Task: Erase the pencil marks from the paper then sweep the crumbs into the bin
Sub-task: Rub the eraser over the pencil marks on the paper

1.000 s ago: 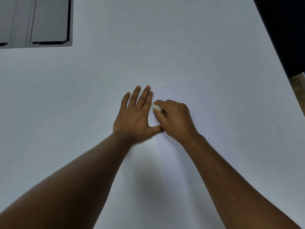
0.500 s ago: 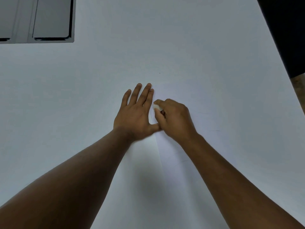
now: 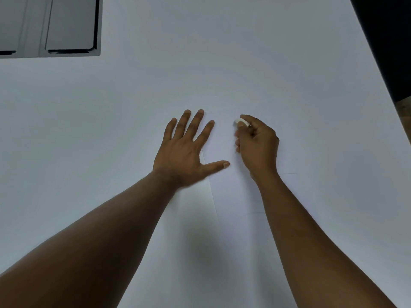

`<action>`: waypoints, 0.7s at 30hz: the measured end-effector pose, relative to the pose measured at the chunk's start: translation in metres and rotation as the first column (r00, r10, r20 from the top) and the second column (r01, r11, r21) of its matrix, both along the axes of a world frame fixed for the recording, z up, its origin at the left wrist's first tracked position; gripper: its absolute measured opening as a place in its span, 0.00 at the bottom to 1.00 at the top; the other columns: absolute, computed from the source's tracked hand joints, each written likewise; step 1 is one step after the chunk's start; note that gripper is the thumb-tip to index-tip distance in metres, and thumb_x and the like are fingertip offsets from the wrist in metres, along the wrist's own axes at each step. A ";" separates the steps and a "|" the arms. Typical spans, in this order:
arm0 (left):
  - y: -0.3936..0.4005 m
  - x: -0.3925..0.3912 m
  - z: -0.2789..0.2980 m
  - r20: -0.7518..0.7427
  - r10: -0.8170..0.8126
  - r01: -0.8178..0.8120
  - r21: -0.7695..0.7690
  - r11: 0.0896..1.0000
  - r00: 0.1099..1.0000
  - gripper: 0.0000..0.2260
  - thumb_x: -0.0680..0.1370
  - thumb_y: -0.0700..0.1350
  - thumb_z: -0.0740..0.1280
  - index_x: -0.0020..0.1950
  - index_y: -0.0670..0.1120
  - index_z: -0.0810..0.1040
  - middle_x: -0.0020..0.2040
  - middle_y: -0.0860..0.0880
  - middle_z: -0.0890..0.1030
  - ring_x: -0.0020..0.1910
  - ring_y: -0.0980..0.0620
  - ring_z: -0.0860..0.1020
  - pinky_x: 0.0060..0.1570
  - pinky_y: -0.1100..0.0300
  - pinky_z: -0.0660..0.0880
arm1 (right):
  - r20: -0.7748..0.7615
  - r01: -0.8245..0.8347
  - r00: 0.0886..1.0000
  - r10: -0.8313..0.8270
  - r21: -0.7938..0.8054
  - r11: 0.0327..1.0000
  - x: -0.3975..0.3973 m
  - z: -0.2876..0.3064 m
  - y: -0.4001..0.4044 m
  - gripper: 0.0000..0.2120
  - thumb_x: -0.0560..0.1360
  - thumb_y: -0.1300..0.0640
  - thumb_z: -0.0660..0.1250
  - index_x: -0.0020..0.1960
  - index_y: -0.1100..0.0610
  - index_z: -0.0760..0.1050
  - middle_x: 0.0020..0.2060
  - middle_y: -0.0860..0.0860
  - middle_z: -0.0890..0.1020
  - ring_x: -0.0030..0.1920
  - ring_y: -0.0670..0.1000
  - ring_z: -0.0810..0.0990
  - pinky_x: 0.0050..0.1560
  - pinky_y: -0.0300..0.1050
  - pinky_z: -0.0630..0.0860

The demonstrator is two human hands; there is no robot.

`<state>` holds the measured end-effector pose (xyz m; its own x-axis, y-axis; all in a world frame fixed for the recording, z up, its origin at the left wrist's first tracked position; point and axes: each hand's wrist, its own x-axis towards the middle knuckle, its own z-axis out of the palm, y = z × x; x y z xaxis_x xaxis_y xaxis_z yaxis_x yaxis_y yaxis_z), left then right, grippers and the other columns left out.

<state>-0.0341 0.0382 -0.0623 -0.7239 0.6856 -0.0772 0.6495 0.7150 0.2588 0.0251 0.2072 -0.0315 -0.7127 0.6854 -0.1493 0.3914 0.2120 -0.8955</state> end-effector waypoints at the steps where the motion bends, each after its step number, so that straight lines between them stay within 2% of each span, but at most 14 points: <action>1: 0.000 0.000 0.001 0.002 0.001 -0.001 0.000 1.000 1.000 0.46 0.73 0.80 0.48 0.84 0.55 0.48 0.85 0.51 0.44 0.83 0.47 0.40 0.80 0.42 0.41 | -0.028 0.043 0.999 -0.046 -0.109 0.993 0.000 0.001 0.002 0.09 0.79 0.56 0.66 0.57 0.55 0.81 0.40 0.50 0.84 0.34 0.46 0.81 0.39 0.44 0.81; 3: 0.001 0.001 0.003 0.007 0.000 0.000 0.001 1.000 1.000 0.47 0.73 0.80 0.48 0.84 0.53 0.50 0.85 0.51 0.44 0.83 0.46 0.41 0.80 0.42 0.42 | -0.040 0.046 0.998 -0.054 -0.172 0.984 0.002 0.001 0.003 0.09 0.79 0.56 0.66 0.57 0.55 0.81 0.39 0.50 0.84 0.33 0.45 0.80 0.38 0.43 0.80; 7: 0.014 -0.007 0.011 -0.032 -0.032 0.033 0.033 0.999 0.999 0.50 0.73 0.80 0.49 0.84 0.47 0.53 0.85 0.51 0.48 0.83 0.46 0.46 0.78 0.40 0.50 | -0.056 0.016 0.998 -0.033 -0.288 0.958 0.004 0.004 0.009 0.09 0.77 0.59 0.69 0.57 0.56 0.80 0.39 0.51 0.84 0.33 0.47 0.80 0.38 0.41 0.80; 10: 0.028 -0.019 0.014 0.028 -0.106 0.104 0.060 0.993 0.994 0.52 0.73 0.80 0.49 0.84 0.45 0.48 0.85 0.50 0.48 0.83 0.48 0.42 0.80 0.44 0.46 | -0.030 0.000 1.000 -0.009 -0.293 0.956 0.003 0.006 0.013 0.07 0.76 0.59 0.70 0.54 0.57 0.81 0.37 0.54 0.83 0.32 0.47 0.81 0.37 0.40 0.79; 13: 0.034 -0.022 0.009 0.110 -0.153 0.150 0.035 0.988 0.982 0.53 0.72 0.80 0.52 0.84 0.46 0.41 0.85 0.51 0.44 0.83 0.52 0.37 0.81 0.45 0.41 | 0.031 -0.027 0.999 0.032 -0.148 0.989 0.000 0.000 0.012 0.06 0.75 0.56 0.71 0.50 0.56 0.80 0.37 0.53 0.83 0.32 0.48 0.82 0.36 0.45 0.81; 15: 0.033 -0.021 0.004 0.083 -0.150 0.149 0.012 0.989 0.985 0.54 0.72 0.81 0.51 0.84 0.46 0.40 0.85 0.51 0.44 0.83 0.52 0.38 0.81 0.46 0.41 | 0.070 -0.087 0.994 0.084 0.043 0.995 -0.003 -0.004 0.009 0.05 0.74 0.54 0.71 0.48 0.55 0.79 0.35 0.49 0.82 0.33 0.48 0.82 0.38 0.46 0.81; 18: 0.032 -0.021 0.000 0.045 -0.156 0.155 0.037 0.987 0.987 0.54 0.71 0.80 0.50 0.84 0.44 0.43 0.85 0.49 0.48 0.83 0.51 0.41 0.81 0.46 0.42 | 0.132 -0.257 0.965 0.228 0.276 0.926 -0.006 -0.004 -0.004 0.07 0.75 0.52 0.70 0.50 0.54 0.78 0.32 0.43 0.77 0.34 0.44 0.78 0.39 0.40 0.76; 21: 0.031 -0.021 -0.001 0.008 -0.172 0.172 0.055 0.984 0.985 0.52 0.72 0.79 0.51 0.84 0.44 0.46 0.85 0.48 0.50 0.83 0.50 0.44 0.81 0.47 0.43 | 0.191 -0.332 0.941 0.278 0.383 0.862 -0.010 -0.001 -0.014 0.11 0.76 0.51 0.68 0.55 0.56 0.77 0.35 0.46 0.80 0.37 0.48 0.79 0.40 0.43 0.76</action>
